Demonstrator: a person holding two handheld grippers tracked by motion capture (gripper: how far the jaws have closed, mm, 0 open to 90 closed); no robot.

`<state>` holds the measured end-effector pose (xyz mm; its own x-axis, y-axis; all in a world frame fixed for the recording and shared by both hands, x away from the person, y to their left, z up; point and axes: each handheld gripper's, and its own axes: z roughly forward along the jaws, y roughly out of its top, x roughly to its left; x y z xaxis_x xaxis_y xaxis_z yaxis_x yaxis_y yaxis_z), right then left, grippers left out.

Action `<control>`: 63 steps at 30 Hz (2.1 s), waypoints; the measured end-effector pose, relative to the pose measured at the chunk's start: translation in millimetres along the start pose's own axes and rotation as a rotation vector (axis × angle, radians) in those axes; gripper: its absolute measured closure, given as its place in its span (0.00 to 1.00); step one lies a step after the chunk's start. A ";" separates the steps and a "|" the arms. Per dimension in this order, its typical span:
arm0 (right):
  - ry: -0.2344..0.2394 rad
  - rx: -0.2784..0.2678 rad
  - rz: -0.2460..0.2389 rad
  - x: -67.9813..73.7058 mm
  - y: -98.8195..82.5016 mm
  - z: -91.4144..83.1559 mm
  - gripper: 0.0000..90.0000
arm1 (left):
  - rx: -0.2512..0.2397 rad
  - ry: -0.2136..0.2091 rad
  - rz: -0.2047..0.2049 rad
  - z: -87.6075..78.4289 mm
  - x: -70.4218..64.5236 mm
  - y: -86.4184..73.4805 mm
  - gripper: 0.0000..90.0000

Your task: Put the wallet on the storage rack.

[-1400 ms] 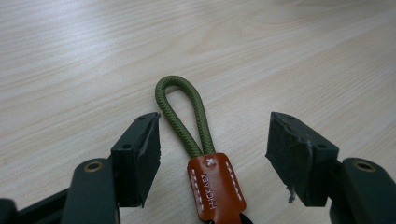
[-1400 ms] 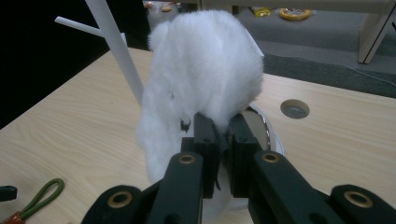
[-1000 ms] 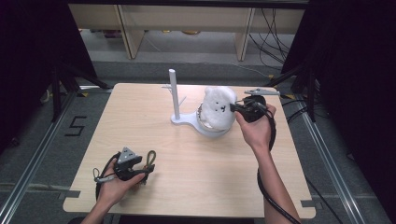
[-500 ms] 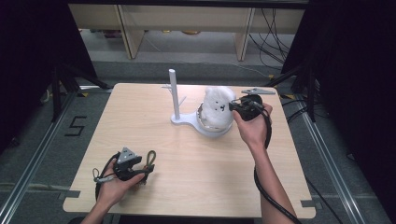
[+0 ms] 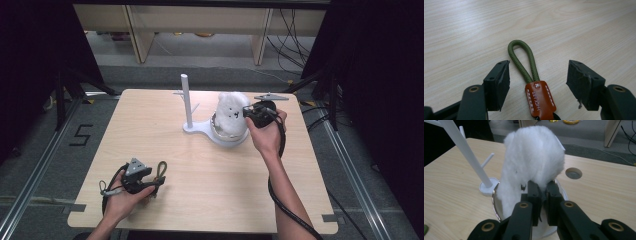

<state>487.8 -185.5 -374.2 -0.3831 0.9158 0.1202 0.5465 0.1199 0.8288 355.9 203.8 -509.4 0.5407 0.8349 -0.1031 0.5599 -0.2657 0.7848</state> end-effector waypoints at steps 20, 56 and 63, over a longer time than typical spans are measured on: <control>-0.041 0.002 -0.036 6.0 -8.7 16.0 0.94 | 0.001 0.000 0.003 -0.3 0.4 -0.8 0.38; -0.099 -0.087 -0.026 0.0 -11.8 13.3 0.42 | 0.006 -0.003 0.000 -0.7 -0.2 0.2 0.37; -0.103 -0.122 0.001 -7.0 -19.8 0.5 0.41 | -0.002 0.002 -0.004 -2.2 -1.3 1.5 0.37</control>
<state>479.9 -194.1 -391.7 -0.3004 0.9513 0.0696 0.4498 0.0769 0.8898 354.7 203.4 -506.8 0.5368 0.8371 -0.1053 0.5611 -0.2611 0.7855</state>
